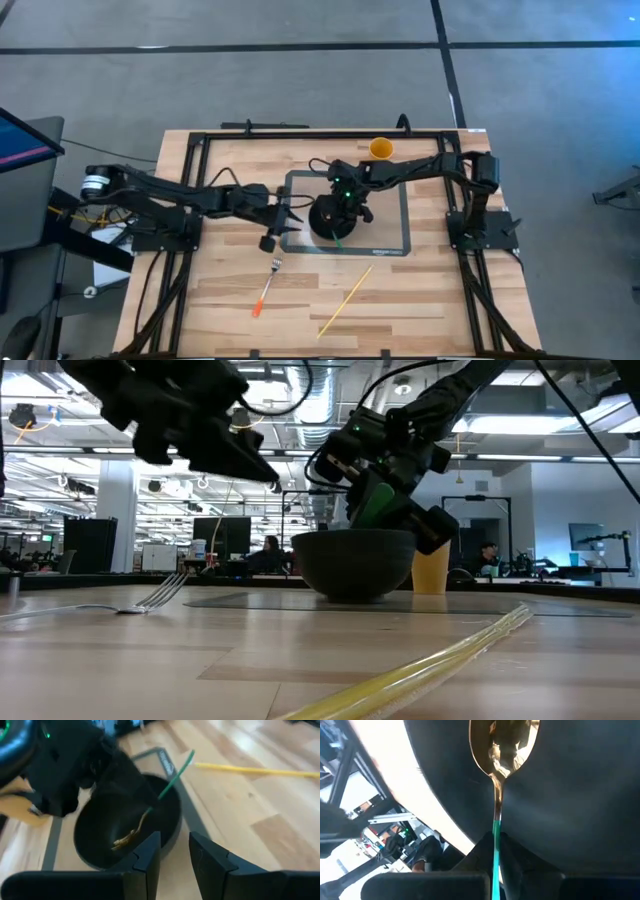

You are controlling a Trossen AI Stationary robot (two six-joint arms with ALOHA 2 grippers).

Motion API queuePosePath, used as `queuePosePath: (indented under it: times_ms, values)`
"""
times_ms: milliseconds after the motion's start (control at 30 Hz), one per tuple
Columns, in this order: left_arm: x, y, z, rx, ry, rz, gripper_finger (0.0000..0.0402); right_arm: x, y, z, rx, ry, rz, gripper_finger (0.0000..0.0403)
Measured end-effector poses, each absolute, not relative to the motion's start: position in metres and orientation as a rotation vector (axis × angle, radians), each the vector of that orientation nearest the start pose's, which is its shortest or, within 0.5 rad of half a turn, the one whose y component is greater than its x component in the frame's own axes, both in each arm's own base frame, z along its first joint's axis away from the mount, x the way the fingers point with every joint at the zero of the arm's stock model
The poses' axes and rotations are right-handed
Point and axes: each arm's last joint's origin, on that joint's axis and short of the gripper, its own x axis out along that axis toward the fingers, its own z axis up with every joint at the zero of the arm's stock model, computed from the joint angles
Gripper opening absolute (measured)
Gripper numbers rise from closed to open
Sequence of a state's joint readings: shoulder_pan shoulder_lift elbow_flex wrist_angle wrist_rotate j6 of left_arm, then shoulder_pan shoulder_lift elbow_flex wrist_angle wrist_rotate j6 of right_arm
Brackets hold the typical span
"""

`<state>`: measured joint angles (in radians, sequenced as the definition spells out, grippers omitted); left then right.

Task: Pick & Place Utensil
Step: Put the green spoon into the black bowl on the transparent mat, then put the orange fork into the black bowl on the transparent mat

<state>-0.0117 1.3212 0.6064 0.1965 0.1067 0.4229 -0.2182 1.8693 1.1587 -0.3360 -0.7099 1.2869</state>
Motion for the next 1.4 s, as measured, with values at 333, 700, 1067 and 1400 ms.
queuePosePath:
  times_ms: [333, 700, 1067, 1400]
  values:
    - [0.274, 0.009, 0.182, 0.373, 0.505, -0.171, 0.0104, 0.362, -0.067, 0.165, 1.570, 1.142, -0.251, 0.0028]
    - [0.273, 0.008, 0.185, 0.375, 0.491, -0.172, 0.0104, 0.362, -0.067, 0.165, 1.521, 1.131, -0.211, 0.0078]
    - [0.273, 0.007, 0.186, 0.370, 0.484, -0.171, 0.0104, 0.379, -0.071, 0.192, 1.365, 1.040, -0.073, 0.0079]
    - [0.261, -0.008, 0.215, 0.337, 0.363, -0.192, 0.0104, 0.393, -0.068, 0.234, 1.181, 0.922, 0.077, 0.0061]
